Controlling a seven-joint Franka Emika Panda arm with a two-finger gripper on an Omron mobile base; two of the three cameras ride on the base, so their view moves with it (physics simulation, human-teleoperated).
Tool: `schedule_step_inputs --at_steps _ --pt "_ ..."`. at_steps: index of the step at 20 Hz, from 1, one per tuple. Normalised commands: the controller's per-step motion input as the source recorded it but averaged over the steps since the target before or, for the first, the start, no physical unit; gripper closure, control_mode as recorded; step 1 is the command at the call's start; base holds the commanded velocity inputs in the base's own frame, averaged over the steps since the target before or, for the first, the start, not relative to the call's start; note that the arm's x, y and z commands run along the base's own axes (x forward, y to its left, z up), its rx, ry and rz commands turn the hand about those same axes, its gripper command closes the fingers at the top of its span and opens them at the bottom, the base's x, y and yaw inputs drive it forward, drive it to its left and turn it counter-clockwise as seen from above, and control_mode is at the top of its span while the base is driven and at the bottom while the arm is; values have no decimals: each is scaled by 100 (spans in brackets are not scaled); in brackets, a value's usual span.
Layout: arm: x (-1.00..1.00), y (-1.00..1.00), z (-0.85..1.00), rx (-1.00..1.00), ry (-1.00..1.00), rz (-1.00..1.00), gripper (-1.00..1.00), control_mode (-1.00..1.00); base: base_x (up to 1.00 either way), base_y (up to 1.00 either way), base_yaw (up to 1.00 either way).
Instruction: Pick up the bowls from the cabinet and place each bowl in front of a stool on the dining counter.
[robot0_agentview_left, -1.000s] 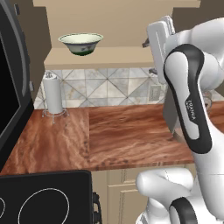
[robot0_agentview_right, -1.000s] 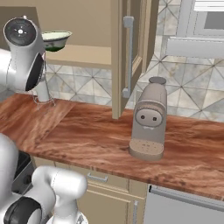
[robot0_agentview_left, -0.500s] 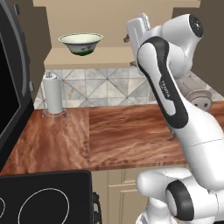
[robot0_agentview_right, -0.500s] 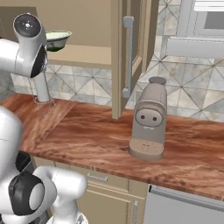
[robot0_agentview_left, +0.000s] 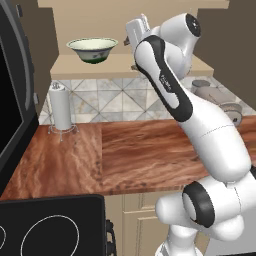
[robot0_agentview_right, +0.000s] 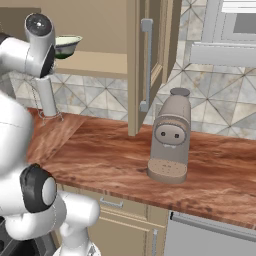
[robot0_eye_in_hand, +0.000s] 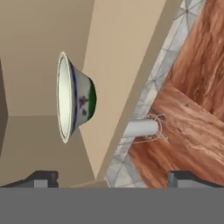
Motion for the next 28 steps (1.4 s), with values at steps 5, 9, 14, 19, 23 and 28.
schedule_step_inputs --at_steps 5,9,14,19,23,28 --pt "70 10 0 0 2 2 -100 -100 0 0 0" --pt "57 1 0 0 2 1 -100 -100 0 0 0" --pt "49 6 -1 0 2 1 -100 -100 0 0 0" --pt "32 18 -11 0 0 2 -100 -100 0 0 0" --pt "23 21 -3 0 3 3 -100 -100 0 0 0" --pt "32 17 -3 0 3 2 -100 -100 0 0 0"
